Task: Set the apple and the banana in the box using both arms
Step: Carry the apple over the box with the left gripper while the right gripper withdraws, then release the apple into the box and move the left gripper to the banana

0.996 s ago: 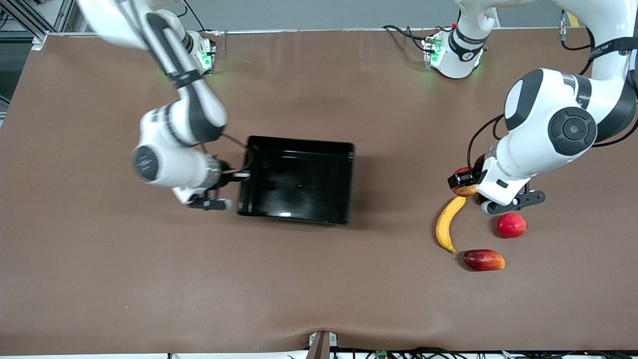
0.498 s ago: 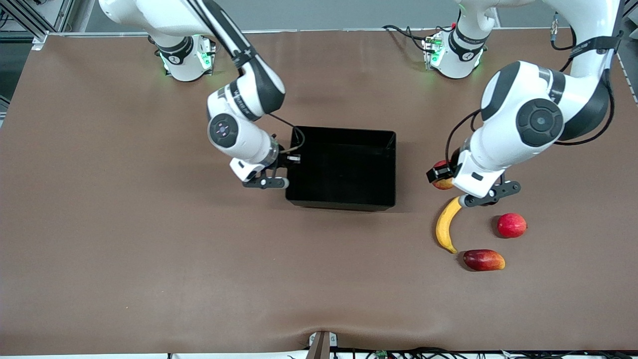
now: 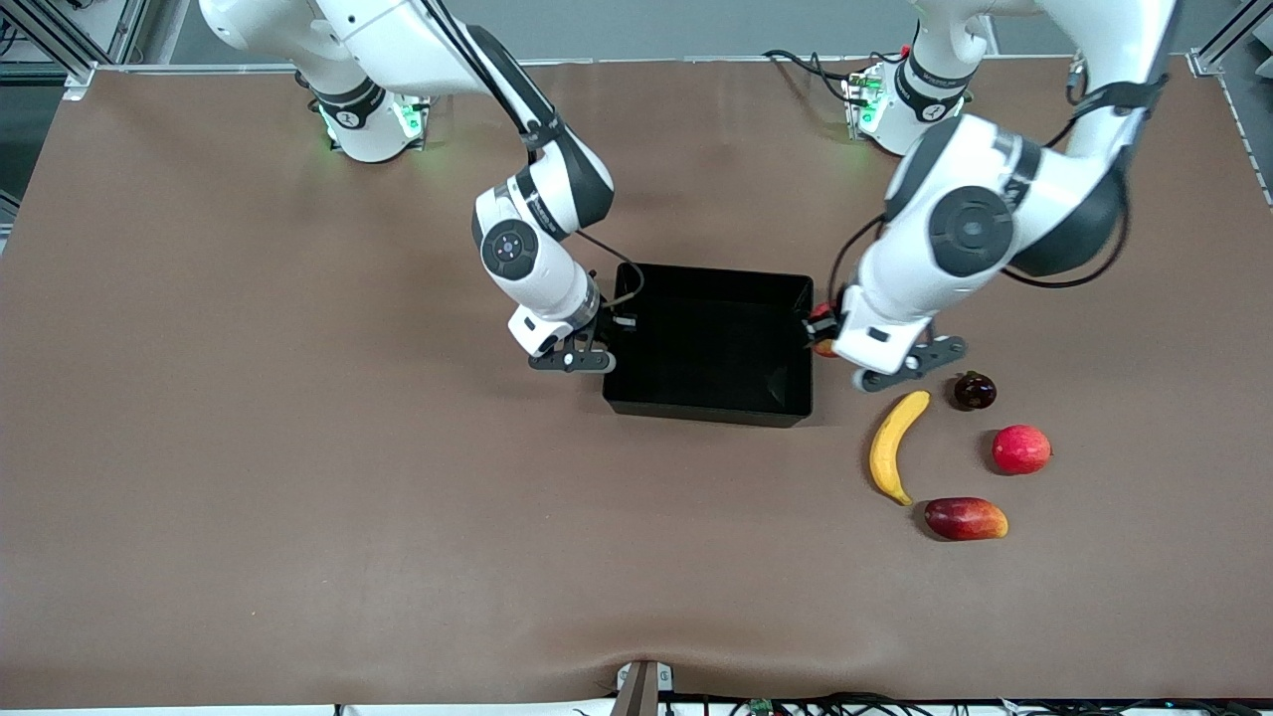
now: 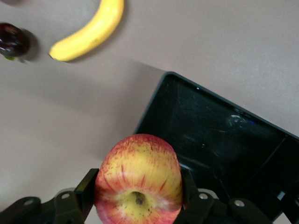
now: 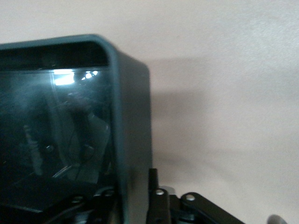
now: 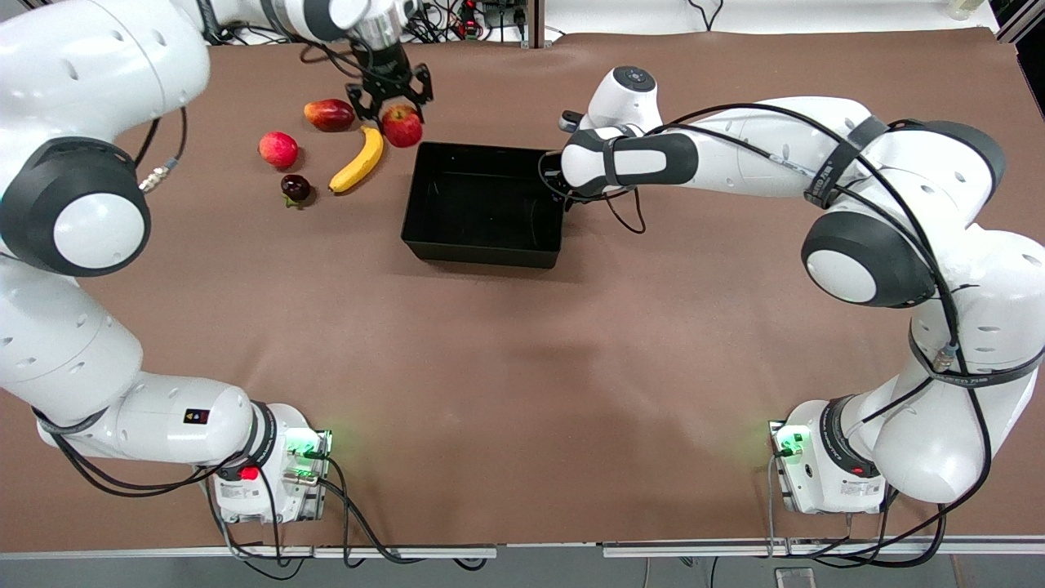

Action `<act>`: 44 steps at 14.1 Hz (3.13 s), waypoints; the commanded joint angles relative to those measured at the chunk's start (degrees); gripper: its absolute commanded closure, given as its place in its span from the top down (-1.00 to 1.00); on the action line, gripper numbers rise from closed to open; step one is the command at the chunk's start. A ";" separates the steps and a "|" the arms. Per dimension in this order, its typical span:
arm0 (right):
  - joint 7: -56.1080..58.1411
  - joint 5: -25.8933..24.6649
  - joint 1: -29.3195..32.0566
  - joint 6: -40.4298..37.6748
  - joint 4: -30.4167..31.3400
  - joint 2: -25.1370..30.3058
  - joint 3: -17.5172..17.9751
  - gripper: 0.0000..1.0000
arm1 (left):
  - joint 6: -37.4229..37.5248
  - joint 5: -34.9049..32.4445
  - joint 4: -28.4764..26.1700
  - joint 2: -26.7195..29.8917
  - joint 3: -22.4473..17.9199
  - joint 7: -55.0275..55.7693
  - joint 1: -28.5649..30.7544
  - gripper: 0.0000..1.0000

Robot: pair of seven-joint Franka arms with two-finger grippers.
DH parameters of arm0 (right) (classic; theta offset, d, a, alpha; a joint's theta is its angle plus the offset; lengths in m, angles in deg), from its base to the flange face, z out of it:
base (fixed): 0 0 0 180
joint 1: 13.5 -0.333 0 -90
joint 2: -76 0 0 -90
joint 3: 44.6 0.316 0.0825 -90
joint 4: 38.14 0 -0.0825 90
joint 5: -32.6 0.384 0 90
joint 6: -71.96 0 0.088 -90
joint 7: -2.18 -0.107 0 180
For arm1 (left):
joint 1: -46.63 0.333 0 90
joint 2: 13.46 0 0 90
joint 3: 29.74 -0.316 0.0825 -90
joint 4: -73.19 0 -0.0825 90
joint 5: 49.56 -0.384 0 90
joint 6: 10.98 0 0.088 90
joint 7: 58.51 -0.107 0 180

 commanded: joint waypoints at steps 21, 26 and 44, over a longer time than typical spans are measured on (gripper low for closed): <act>20.03 -18.04 24.72 -65.95 -38.60 9.06 -13.17 1.00 | -22.95 -14.25 -13.36 -11.97 -0.04 20.63 -8.12 -1.00; 24.57 -22.35 30.61 -70.17 -34.65 16.62 -13.71 1.00 | -22.61 -14.16 -13.02 -12.07 -0.04 20.37 -8.12 0.34; 27.76 -26.40 33.09 -62.70 -17.14 35.97 -12.74 1.00 | 0.16 -13.46 2.28 -4.15 0.23 -21.87 8.66 1.00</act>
